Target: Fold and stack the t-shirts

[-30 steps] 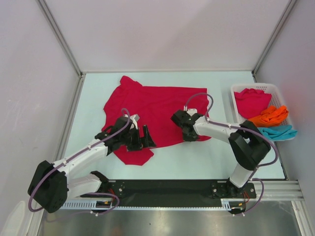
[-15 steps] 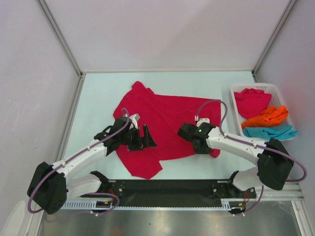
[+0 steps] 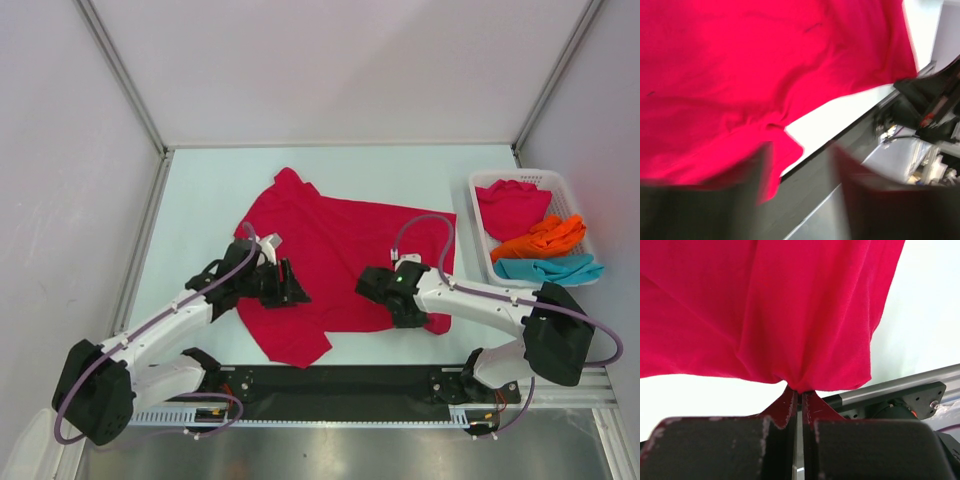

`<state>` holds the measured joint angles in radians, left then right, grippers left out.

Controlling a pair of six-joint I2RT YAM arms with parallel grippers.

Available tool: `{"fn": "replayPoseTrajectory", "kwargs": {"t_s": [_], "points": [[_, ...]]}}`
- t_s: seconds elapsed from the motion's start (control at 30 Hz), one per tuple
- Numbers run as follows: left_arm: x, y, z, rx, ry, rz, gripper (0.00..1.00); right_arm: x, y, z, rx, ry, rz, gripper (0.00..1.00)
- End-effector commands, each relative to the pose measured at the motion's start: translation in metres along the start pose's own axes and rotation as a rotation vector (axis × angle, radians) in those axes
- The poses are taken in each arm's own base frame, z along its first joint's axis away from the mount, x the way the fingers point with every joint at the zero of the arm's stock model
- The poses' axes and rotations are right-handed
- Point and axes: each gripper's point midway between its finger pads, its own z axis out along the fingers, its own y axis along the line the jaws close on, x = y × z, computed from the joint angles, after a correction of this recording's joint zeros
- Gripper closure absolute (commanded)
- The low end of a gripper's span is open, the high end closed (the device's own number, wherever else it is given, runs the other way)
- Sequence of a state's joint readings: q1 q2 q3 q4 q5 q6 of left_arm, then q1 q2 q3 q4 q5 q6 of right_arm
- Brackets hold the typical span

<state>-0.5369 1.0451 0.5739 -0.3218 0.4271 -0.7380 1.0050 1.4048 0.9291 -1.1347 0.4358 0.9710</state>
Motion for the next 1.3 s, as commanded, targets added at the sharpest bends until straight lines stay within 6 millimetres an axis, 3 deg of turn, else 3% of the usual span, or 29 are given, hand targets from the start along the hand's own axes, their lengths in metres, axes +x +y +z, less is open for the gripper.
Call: {"fn": "replayPoseTrajectory", "kwargs": {"t_s": [0.0, 0.07, 0.1, 0.13, 0.17, 0.33, 0.57, 0.7, 0.87, 1.03, 1.27], "points": [[0.012, 0.001, 0.000, 0.046, 0.016, -0.003, 0.69, -0.005, 0.000, -0.005, 0.003, -0.023, 0.025, 1.00], [0.022, 0.013, 0.001, 0.026, 0.024, -0.019, 0.78, -0.016, 0.005, -0.007, -0.006, -0.052, 0.028, 1.00], [0.027, 0.018, 0.001, 0.017, 0.032, -0.026, 0.76, -0.021, 0.006, -0.006, -0.006, -0.054, 0.032, 1.00], [0.031, 0.023, 0.002, 0.009, 0.036, -0.032, 0.73, -0.027, 0.010, -0.005, -0.017, -0.063, 0.023, 1.00], [0.039, 0.031, 0.002, -0.004, 0.044, -0.041, 0.60, -0.033, 0.014, -0.005, -0.032, -0.074, 0.028, 1.00], [0.059, 0.049, 0.001, -0.039, 0.074, -0.069, 0.42, -0.068, 0.035, 0.008, -0.111, -0.091, 0.069, 1.00], [0.054, 0.036, -0.006, -0.004, 0.049, -0.084, 0.17, -0.102, 0.052, 0.034, -0.113, -0.085, 0.038, 1.00], [0.050, 0.036, -0.006, -0.026, 0.044, -0.071, 0.15, -0.122, 0.053, 0.055, -0.123, -0.077, 0.041, 1.00], [0.051, 0.038, -0.003, -0.035, 0.064, -0.070, 0.16, -0.145, 0.049, 0.065, -0.112, -0.074, 0.058, 1.00], [0.055, 0.034, -0.005, -0.018, 0.064, -0.086, 0.32, -0.155, 0.046, 0.071, -0.113, -0.080, 0.061, 1.00], [0.078, 0.042, 0.005, -0.031, 0.115, -0.076, 0.34, -0.176, 0.051, 0.074, -0.126, -0.089, 0.074, 1.00]]}}
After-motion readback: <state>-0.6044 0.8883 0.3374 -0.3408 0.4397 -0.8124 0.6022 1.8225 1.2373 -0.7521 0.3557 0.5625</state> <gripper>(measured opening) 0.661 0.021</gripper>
